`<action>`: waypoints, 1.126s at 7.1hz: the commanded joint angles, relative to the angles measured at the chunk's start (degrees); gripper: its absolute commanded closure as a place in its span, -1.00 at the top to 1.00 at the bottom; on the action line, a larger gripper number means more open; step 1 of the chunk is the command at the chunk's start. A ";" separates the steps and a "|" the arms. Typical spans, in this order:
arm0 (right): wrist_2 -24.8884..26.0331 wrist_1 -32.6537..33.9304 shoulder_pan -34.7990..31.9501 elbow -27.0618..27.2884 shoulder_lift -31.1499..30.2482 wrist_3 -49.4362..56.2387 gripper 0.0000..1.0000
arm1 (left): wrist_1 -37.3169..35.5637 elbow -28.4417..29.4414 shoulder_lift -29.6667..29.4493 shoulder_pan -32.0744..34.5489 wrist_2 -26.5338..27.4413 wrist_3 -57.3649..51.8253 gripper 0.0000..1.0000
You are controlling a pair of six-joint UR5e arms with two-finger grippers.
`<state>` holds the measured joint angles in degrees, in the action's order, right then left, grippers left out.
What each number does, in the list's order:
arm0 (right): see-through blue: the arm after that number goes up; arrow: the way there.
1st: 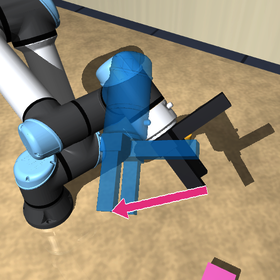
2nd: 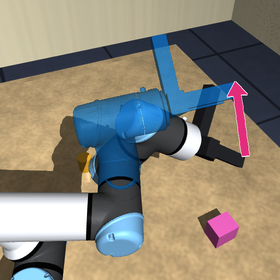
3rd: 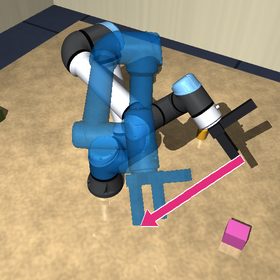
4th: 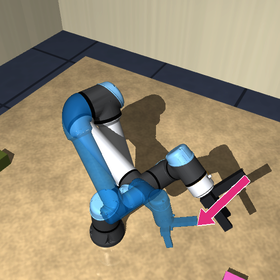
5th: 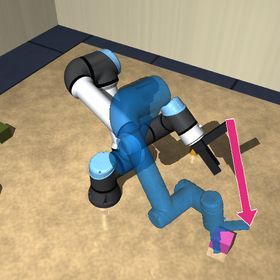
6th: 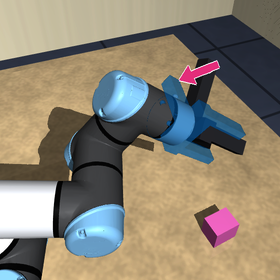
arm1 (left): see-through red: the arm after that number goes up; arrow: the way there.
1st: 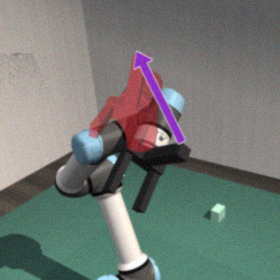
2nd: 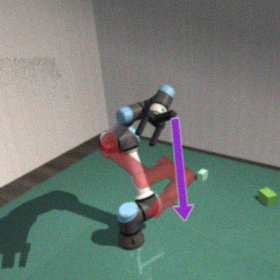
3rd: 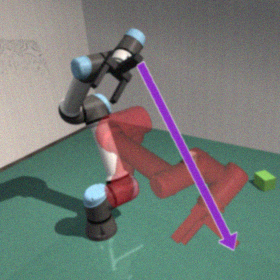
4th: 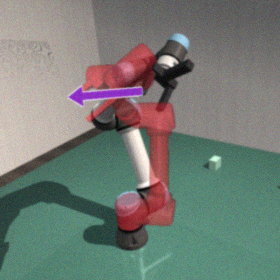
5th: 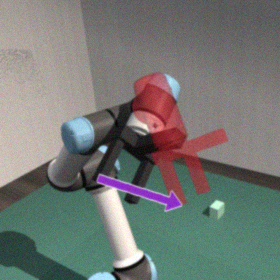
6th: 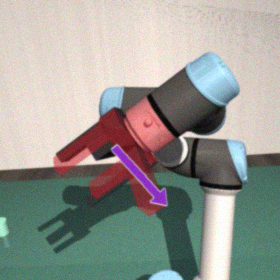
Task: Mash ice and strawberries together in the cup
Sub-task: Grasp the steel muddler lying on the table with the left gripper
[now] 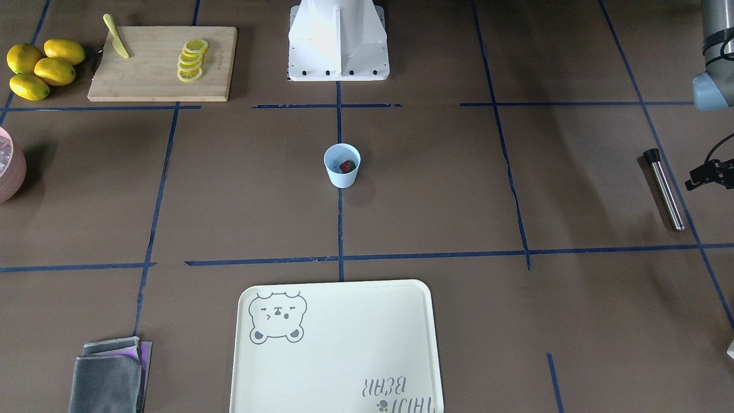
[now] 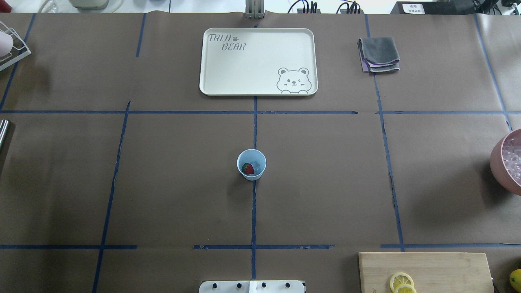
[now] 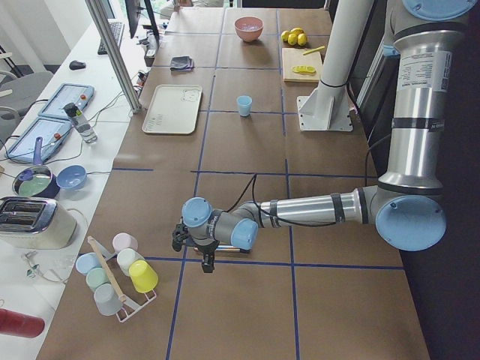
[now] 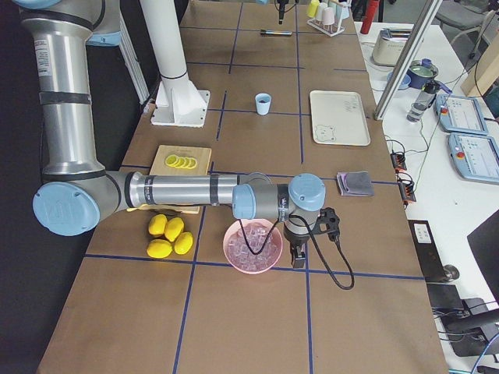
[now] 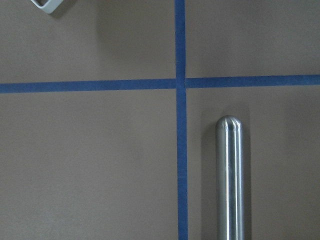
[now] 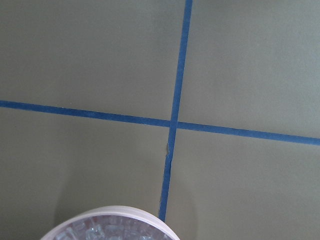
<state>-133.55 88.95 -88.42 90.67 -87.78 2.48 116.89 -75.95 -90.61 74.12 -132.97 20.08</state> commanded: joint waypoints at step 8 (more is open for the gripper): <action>-0.04 -0.09 0.00 0.91 -0.99 0.25 0.99 | 6.77 1.94 -0.35 -6.71 0.43 8.22 0.19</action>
<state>-133.61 88.86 -88.42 91.59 -88.74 2.72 123.74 -74.16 -90.88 67.73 -132.56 28.27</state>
